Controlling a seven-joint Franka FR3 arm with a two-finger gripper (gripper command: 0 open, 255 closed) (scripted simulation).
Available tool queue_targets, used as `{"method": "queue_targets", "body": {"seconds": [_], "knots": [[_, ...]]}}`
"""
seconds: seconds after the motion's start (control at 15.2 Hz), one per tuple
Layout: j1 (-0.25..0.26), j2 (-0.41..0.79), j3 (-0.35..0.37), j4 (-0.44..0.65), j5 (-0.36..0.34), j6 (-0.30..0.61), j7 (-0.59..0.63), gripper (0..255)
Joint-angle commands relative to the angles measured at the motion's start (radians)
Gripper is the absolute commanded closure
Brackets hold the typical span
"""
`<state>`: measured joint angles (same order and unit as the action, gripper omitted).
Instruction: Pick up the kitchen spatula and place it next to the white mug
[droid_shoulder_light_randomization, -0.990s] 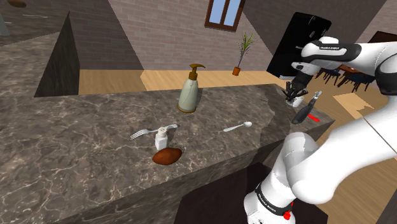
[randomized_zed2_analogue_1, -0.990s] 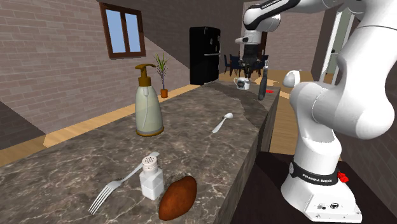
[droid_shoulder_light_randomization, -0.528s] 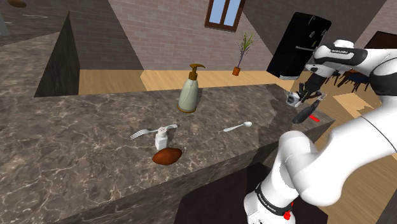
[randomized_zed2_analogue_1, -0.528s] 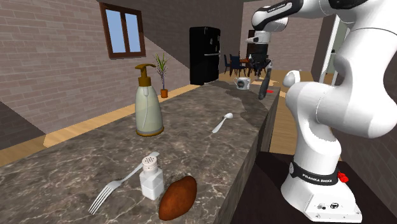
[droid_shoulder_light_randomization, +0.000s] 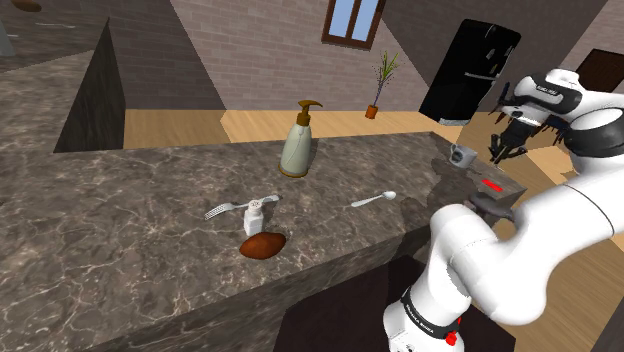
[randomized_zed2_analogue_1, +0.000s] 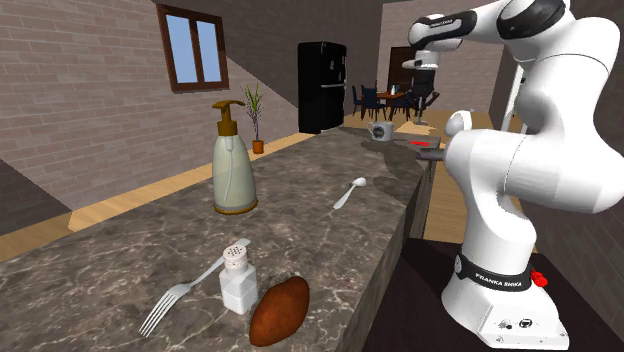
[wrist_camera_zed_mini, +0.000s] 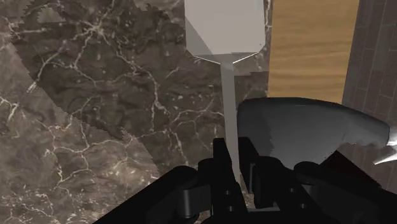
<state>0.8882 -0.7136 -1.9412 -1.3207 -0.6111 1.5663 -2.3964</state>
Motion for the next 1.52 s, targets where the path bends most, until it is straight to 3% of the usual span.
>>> {"method": "queue_targets", "body": {"seconds": [0.0,0.13,0.26,0.33,0.4,0.59,0.99,1.45], "knots": [[0.087,-0.061,-0.055,0.143,-0.037,-0.054,-0.040,255],[0.173,-0.126,-0.105,0.305,-0.074,-0.111,-0.092,255],[0.298,-0.212,-0.167,0.539,-0.118,-0.191,-0.167,255],[0.501,-0.295,-0.385,0.866,-0.043,-0.282,-0.285,255],[0.412,-0.269,-0.273,0.728,-0.100,-0.237,-0.238,255],[0.338,-0.239,-0.251,0.585,-0.085,-0.164,-0.204,255],[0.262,-0.225,-0.234,0.428,-0.079,-0.065,-0.168,255],[0.213,-0.232,-0.232,0.313,-0.086,0.026,-0.142,255]]}}
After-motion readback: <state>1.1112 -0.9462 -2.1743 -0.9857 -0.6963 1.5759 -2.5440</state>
